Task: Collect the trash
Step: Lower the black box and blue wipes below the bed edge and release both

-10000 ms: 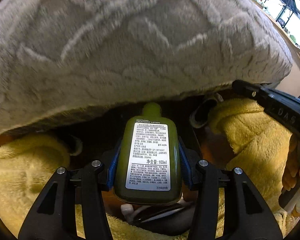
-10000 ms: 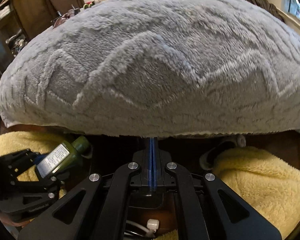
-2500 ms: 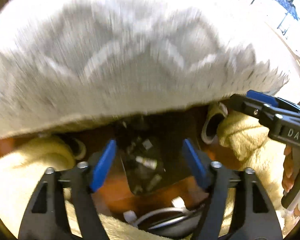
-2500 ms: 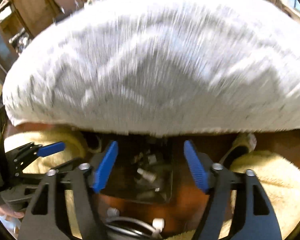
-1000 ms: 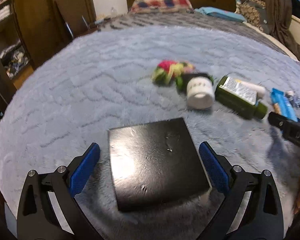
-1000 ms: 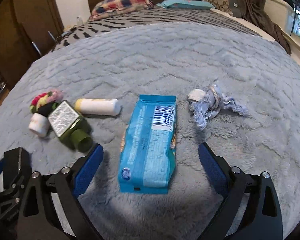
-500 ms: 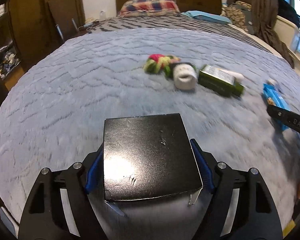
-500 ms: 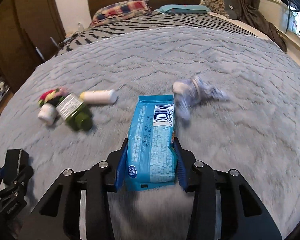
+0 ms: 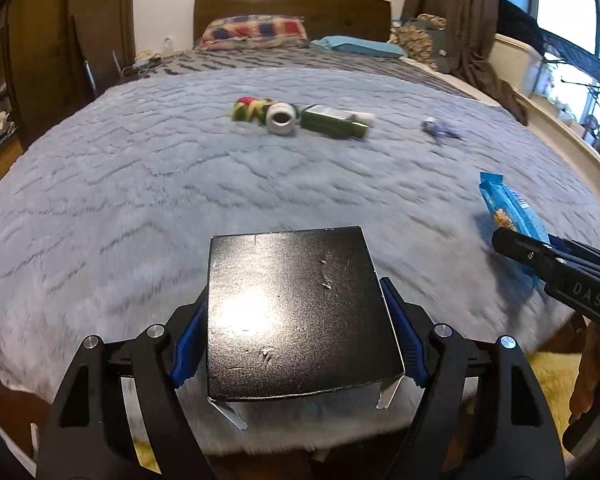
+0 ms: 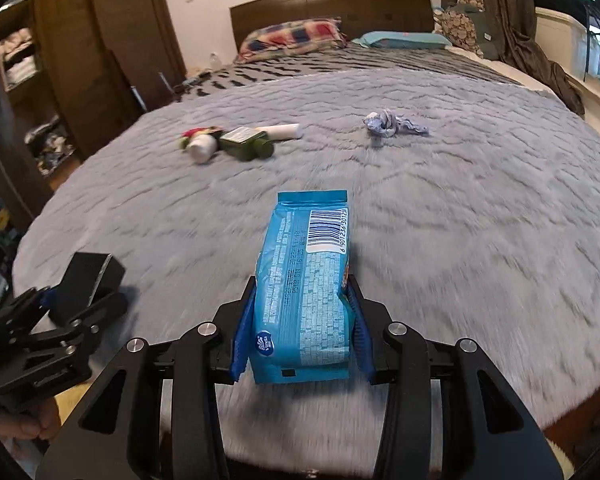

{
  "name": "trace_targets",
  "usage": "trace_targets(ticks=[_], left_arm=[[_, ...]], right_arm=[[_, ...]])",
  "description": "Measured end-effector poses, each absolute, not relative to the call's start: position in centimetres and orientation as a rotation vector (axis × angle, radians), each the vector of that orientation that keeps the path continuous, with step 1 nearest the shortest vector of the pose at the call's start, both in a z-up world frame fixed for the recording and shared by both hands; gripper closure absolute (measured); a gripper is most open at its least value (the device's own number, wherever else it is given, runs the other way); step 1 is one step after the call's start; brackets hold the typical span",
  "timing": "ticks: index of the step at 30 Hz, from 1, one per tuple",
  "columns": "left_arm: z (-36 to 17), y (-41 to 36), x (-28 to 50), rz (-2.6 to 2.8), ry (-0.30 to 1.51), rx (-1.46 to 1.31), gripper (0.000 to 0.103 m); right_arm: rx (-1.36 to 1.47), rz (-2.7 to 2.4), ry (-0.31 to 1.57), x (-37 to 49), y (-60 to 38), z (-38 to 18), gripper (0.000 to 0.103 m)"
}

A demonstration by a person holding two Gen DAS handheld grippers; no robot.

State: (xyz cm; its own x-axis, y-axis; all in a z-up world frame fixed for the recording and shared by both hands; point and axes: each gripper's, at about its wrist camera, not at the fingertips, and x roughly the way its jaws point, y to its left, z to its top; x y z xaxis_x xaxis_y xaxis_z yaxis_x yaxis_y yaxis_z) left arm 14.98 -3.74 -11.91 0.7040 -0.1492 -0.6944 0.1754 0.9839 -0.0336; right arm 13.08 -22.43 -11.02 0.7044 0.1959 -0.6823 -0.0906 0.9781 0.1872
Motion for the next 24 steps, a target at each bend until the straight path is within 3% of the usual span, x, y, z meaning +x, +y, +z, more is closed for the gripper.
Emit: trace_targets(ticks=[12, 24], left_arm=[[-14.2, -5.7, 4.8, -0.272, 0.828, 0.085, 0.029], [-21.8, -6.9, 2.9, -0.314, 1.038, 0.102, 0.03]], right_arm=[[0.152, 0.21, 0.827, 3.7, -21.9, -13.3, 0.06], [0.198, 0.247, 1.023, 1.6, -21.9, -20.0, 0.06]])
